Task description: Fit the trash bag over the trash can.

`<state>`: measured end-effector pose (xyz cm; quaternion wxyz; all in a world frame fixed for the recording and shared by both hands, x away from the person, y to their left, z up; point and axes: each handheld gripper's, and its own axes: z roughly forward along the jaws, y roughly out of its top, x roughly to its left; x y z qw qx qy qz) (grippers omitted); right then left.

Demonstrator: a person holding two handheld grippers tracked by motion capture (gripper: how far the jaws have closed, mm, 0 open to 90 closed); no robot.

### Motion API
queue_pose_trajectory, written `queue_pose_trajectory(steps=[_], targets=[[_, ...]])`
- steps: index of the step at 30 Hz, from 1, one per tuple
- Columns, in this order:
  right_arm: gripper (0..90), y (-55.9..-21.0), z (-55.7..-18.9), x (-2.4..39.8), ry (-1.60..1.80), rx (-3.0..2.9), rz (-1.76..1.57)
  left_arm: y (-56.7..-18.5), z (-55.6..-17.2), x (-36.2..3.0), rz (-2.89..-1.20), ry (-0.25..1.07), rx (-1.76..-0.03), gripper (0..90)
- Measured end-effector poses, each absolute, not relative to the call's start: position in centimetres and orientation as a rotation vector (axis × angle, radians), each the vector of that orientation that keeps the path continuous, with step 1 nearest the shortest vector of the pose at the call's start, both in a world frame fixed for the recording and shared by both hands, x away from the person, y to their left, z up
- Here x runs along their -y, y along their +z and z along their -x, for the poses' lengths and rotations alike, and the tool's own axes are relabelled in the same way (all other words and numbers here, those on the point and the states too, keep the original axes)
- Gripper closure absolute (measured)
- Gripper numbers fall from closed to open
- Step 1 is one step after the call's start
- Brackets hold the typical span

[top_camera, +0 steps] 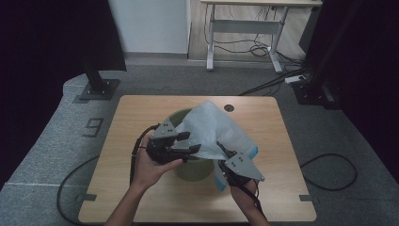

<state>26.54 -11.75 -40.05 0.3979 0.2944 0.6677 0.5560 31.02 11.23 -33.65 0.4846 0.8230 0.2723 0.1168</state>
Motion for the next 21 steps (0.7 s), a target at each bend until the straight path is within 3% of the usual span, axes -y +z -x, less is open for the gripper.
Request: queue_pose_trajectory(steps=[5,8,9,13,18,19,21], targets=[[88.8,-40.1,-26.4,11.6,1.418,-1.706,-0.733,-34.4,-31.4,-11.1,-2.006,0.267,-0.627,80.2],[88.6,-40.1,-26.4,11.6,1.427,-1.712,-0.731,-34.5,-31.5,-11.3,-1.991,0.262,-0.617,87.2],[82.4,-40.1,-26.2,11.7,1.442,-1.714,-0.729,-34.5,-31.5,-11.4,-1.982,0.265,-0.616,89.4],[75.2,-40.4,-25.5,12.1,1.506,-1.711,-0.739,-34.5,-31.5,-12.0,-1.962,0.273,-0.622,89.5],[74.8,-40.8,-25.3,12.8,1.527,-1.713,-0.757,-34.4,-31.3,-12.1,-1.956,0.277,-0.618,89.5],[67.0,-40.9,-25.2,13.0,1.536,-1.721,-0.771,-34.3,-31.2,-12.1,-1.955,0.285,-0.617,89.5],[62.6,-41.0,-24.8,13.2,1.532,-1.718,-0.78,-34.3,-31.4,-12.3,-1.954,0.274,-0.624,89.5]])
